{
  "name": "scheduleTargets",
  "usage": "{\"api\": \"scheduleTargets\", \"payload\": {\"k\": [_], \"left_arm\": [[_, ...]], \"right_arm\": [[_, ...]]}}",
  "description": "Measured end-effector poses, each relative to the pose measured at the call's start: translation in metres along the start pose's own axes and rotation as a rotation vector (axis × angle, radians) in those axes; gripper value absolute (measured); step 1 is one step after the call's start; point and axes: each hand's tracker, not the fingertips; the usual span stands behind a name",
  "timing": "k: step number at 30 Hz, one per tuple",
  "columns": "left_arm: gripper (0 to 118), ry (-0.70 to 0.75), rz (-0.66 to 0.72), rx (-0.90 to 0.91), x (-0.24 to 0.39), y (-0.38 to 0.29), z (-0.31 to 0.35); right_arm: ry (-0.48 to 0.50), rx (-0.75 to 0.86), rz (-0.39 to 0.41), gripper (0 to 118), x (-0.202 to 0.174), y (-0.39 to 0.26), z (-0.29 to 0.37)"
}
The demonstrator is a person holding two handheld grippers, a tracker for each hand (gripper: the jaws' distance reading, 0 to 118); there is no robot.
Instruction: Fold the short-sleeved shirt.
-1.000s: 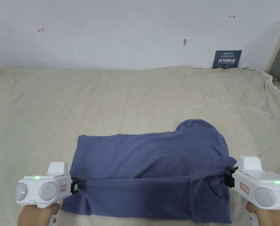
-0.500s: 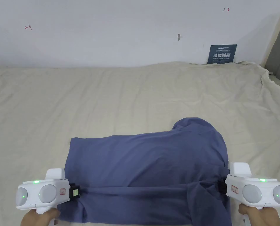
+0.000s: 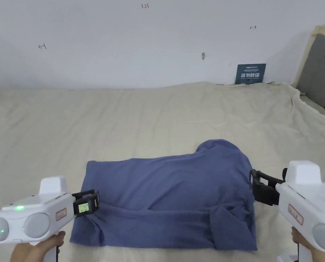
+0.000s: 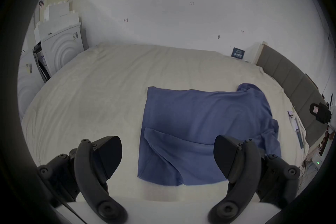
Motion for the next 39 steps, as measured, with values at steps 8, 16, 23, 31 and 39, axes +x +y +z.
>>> {"api": "scheduleTargets", "payload": {"k": [8, 16, 23, 31, 39], "left_arm": [[90, 0.043, -0.001, 0.125, 0.012, -0.044, 0.053], [0, 0.052, -0.035, 0.184, 0.017, -0.068, 0.075], [0, 0.029, 0.033, 0.142, 0.005, -0.060, 0.066], [2, 0.054, 0.019, -0.026, -0.009, -0.047, 0.000], [64, 0.119, 0.111, -0.312, -0.030, -0.055, -0.089]], "right_arm": [[-0.077, 0.106, 0.064, 49, -0.016, -0.018, 0.064], [-0.067, 0.127, 0.025, 0, -0.019, -0.038, 0.079], [-0.049, 0.120, 0.002, 0, -0.016, -0.034, 0.077], [-0.047, 0.100, -0.001, 0, -0.015, -0.034, 0.060], [-0.058, 0.043, -0.006, 0, -0.011, -0.042, 0.032]]}}
